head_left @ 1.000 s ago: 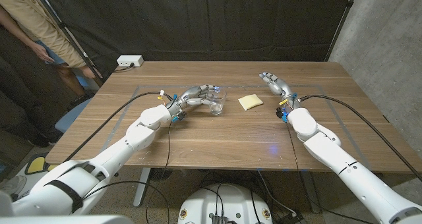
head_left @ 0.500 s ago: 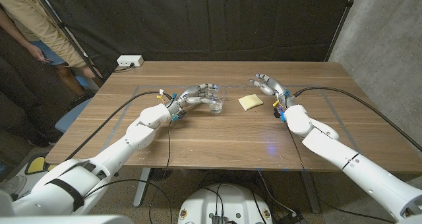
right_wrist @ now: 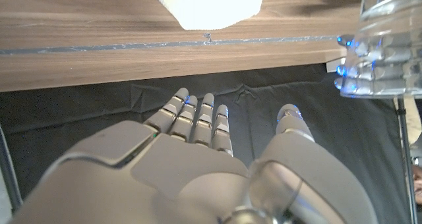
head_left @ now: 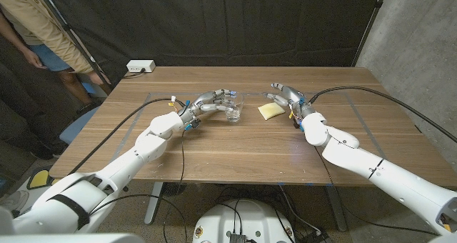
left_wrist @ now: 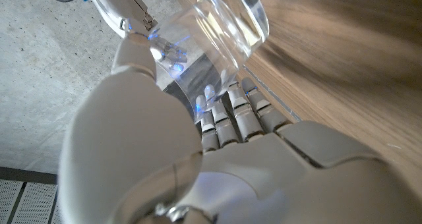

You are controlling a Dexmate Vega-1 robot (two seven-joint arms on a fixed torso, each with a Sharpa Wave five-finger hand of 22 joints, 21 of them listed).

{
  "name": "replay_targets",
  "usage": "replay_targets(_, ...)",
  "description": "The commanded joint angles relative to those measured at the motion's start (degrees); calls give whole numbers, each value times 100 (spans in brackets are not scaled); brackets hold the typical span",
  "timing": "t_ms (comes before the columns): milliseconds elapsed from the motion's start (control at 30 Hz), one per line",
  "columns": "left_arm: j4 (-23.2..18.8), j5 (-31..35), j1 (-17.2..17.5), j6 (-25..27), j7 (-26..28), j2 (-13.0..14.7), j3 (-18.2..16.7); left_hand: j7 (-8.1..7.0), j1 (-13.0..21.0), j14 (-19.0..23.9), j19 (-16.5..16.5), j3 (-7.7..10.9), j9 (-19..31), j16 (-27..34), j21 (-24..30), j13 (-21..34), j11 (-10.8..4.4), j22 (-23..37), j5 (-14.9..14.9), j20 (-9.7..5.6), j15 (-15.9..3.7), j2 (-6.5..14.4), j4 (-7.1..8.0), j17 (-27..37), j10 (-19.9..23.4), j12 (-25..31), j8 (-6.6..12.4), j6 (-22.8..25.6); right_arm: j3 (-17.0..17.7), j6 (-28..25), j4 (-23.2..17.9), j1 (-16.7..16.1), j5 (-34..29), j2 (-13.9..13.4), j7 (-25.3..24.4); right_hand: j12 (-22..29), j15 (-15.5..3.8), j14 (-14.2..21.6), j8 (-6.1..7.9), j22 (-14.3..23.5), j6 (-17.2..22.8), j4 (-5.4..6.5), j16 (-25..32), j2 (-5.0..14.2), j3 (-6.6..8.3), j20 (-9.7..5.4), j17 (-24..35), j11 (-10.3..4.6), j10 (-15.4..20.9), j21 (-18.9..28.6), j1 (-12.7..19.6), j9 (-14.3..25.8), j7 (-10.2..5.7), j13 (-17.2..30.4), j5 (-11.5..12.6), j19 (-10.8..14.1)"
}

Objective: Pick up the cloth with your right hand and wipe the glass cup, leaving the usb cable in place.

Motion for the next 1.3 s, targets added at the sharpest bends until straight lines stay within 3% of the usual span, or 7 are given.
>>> replay_targets(33, -45, -31, 30, -19, 10, 21, -25, -446, 498, 88, 24, 261, 33, -4, 44, 102, -580, 19, 56, -47, -952, 698, 214, 36, 644, 58, 632, 1043, -944, -662, -81, 598, -649, -212, 152, -16, -33, 42, 12, 19, 64, -42, 5, -15, 26, -17, 28, -1, 69, 24, 87, 21, 15, 5, 13, 68)
replay_targets(200, -23, -33, 8, -25, -15, 14, -17, -459, 523, 116, 12, 286, 58, -26, 66, 127, -577, 19, 66, -55, -951, 717, 208, 55, 660, 66, 680, 1024, -1235, -875, -89, 778, -889, -233, 194, 0, -129, 110, 14, 20, 98, -59, 17, -30, 28, -33, 28, -33, 151, 37, 140, 23, 7, 5, 21, 112)
replay_targets(333, 28, -36, -35, -53, -95, 9, 1, -442, 521, 109, 10, 288, 55, -50, 80, 141, -572, 18, 66, -57, -939, 708, 208, 63, 641, 59, 697, 1011, -1426, -998, -75, 906, -1017, -239, 235, -8, -336, 438, 6, 37, 153, -55, 96, -77, 6, -104, 43, -81, 237, 117, 208, 28, 1, 9, 30, 315)
replay_targets(900, 95, -57, -67, -52, -143, -14, -1, -440, 553, 122, -14, 335, 23, -121, 136, 200, -556, 11, 72, -66, -943, 735, 203, 111, 657, 56, 772, 978, -2042, -1526, 62, 1359, -1420, -162, 599, 6, -435, 595, 50, 59, 347, -69, 85, -118, -1, -168, 44, -207, 390, 185, 312, 31, -77, 13, 51, 464)
replay_targets(1300, 147, -68, -86, -69, -157, -29, -11, -438, 551, 128, -29, 355, -1, -156, 167, 232, -537, 7, 72, -71, -940, 746, 211, 138, 675, 55, 818, 981, -2288, -1684, 217, 1581, -1498, -91, 868, -26, -462, 581, 39, 68, 365, -48, 53, -134, -17, -179, 53, -241, 368, 200, 321, 32, -98, 14, 59, 493)
